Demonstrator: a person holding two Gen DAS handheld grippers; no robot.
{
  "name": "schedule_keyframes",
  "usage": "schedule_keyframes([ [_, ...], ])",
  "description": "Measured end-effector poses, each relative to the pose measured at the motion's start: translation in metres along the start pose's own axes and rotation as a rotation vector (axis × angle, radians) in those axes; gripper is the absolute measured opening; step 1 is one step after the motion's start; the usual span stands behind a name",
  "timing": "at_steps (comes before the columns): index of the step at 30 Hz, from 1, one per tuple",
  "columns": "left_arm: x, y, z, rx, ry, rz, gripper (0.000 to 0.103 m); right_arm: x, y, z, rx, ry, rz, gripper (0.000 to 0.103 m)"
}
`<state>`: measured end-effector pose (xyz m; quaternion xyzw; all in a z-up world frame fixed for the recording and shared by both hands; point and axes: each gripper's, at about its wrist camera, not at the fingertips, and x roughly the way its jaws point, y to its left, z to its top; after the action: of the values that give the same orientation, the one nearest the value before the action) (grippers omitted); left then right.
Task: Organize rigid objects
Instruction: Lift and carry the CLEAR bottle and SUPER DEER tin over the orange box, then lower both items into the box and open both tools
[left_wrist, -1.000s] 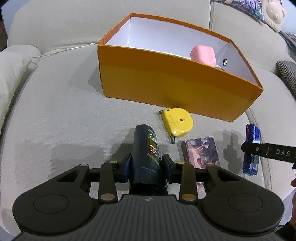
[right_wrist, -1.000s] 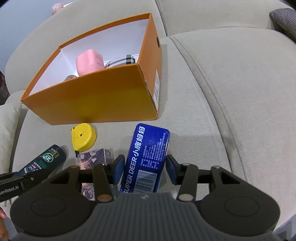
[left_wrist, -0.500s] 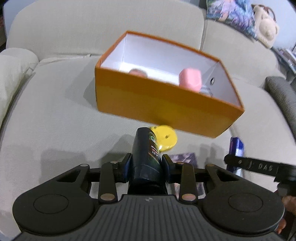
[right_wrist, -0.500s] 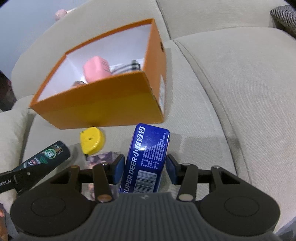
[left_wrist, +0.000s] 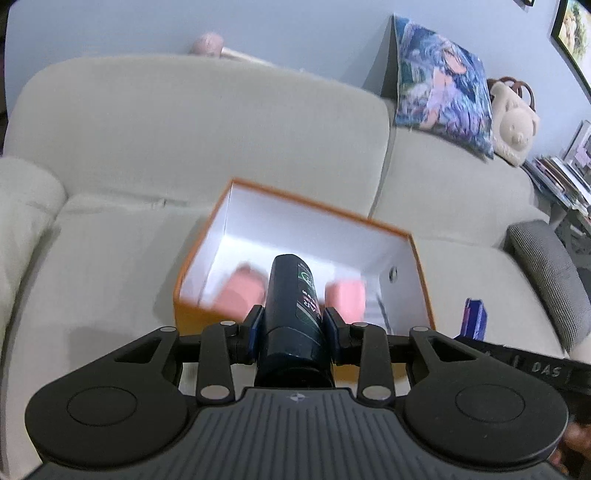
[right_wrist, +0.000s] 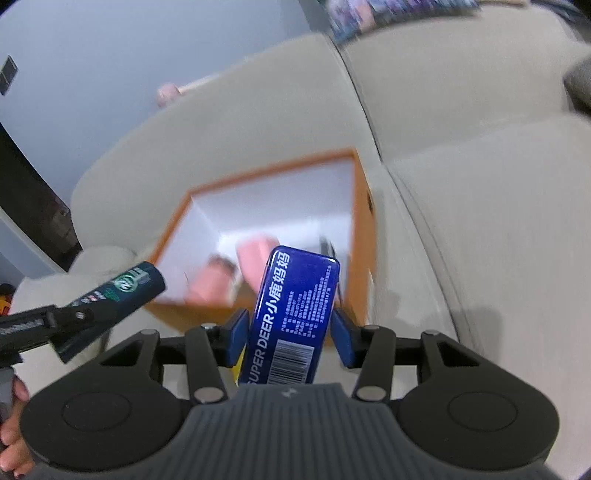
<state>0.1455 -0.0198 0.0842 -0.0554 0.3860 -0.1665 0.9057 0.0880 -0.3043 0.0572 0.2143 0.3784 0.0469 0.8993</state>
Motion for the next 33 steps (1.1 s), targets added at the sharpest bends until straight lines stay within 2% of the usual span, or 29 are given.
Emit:
schedule_keyframes([
  [5,0.032,-0.012,0.034,0.018,-0.018,0.023,0.039,0.032,0.02,0.05,-0.061,-0.002,-0.032,0.05],
  [12,0.103,-0.008,0.058,0.069,0.03,0.08,0.039,0.11,0.016,0.088,-0.087,0.068,-0.094,0.05],
  [18,0.169,-0.002,0.062,0.083,0.085,0.096,0.039,0.166,0.011,0.091,-0.112,0.134,-0.14,0.05],
  [24,0.207,0.003,0.054,0.089,0.128,0.107,0.038,0.205,0.012,0.093,-0.151,0.19,-0.193,0.05],
  [28,0.22,0.004,0.051,0.088,0.163,0.096,0.038,0.225,0.009,0.092,-0.159,0.23,-0.216,0.05],
  [32,0.234,0.004,0.051,0.093,0.278,0.087,0.037,0.242,0.011,0.087,-0.174,0.277,-0.244,0.05],
  [33,0.235,0.005,0.05,0.091,0.286,0.08,0.037,0.248,0.011,0.087,-0.169,0.29,-0.248,0.049],
])
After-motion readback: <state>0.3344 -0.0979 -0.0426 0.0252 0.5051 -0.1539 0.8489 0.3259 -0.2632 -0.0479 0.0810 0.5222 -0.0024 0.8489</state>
